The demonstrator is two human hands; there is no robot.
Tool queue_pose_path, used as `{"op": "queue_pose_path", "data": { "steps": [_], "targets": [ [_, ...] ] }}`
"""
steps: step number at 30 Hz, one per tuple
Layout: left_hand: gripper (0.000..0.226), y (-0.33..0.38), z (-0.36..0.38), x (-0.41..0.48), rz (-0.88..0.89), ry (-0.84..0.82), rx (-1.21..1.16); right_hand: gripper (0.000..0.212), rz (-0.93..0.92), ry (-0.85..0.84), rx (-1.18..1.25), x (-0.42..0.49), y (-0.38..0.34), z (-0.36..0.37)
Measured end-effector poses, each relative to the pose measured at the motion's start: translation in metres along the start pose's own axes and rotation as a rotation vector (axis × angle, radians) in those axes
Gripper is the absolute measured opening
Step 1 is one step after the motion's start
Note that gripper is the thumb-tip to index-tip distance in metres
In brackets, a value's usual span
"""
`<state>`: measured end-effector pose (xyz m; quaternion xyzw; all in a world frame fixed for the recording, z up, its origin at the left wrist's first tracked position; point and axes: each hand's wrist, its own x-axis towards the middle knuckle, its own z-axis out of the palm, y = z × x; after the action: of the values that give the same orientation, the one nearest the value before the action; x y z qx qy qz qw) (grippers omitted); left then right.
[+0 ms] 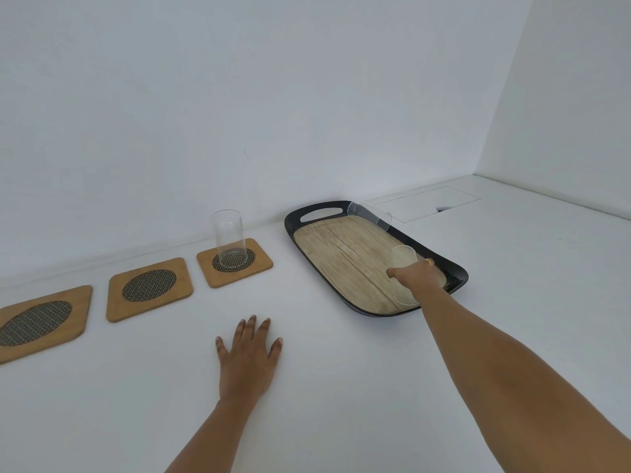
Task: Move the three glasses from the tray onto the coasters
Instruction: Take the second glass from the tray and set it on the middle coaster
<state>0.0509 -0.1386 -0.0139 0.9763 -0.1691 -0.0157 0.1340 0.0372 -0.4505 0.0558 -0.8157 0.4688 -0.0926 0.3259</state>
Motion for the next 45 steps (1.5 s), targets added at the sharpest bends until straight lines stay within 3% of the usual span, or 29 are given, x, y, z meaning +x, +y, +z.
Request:
{"op": "queue_pose_path", "data": {
  "steps": [7,15,18,29,32,45],
  "targets": [
    [0.054,0.000,0.000,0.000,-0.001,0.006,-0.006,0.074,-0.010,-0.015,0.106,-0.005,-0.003,0.008],
    [0.054,-0.002,0.002,0.002,-0.001,0.006,-0.017,0.089,-0.159,0.025,0.592,-0.016,-0.017,0.014],
    [0.054,-0.003,0.003,0.002,0.003,0.010,-0.018,0.099,-0.186,-0.086,0.718,-0.024,-0.024,0.014],
    [0.051,-0.013,0.004,-0.007,-0.008,0.083,-0.049,0.073,-0.166,-0.476,1.073,-0.067,-0.054,0.025],
    [0.051,-0.020,0.002,-0.013,-0.020,0.103,-0.073,0.060,-0.151,-0.504,1.033,-0.081,-0.063,0.031],
    [0.050,-0.075,-0.011,-0.043,-0.172,0.173,-0.064,0.066,-0.450,-0.365,0.556,-0.122,-0.091,0.058]
  ]
}}
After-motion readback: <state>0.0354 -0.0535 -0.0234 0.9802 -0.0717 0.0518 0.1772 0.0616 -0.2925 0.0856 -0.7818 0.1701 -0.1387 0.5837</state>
